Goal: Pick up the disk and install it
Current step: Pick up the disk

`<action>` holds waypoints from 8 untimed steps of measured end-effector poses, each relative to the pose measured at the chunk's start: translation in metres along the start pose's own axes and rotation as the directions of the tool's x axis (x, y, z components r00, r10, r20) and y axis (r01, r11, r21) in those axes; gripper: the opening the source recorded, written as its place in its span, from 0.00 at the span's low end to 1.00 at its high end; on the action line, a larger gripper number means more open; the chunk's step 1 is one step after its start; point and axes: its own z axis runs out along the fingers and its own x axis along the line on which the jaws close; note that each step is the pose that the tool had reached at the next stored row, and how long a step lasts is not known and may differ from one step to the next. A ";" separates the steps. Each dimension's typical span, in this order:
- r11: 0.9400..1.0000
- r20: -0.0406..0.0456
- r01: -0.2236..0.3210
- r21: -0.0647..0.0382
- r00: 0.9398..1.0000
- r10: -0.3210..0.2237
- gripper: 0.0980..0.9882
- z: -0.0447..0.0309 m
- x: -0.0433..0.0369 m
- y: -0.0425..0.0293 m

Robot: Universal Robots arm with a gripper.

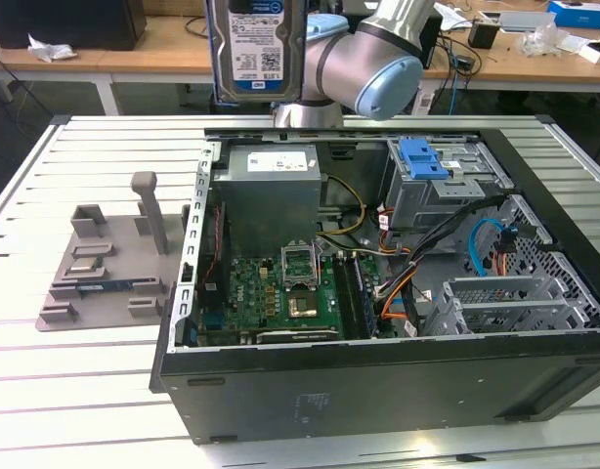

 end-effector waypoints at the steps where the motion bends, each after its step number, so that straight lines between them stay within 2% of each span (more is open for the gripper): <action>1: 1.000 0.000 0.000 0.000 1.000 0.000 0.30 0.0000 0.0000 -0.0086; 3: 1.000 0.000 0.000 0.000 1.000 0.000 0.30 0.0000 0.0000 -0.0145; 8: 1.000 0.000 0.000 0.000 1.000 0.000 0.30 -0.0001 0.0001 -0.0449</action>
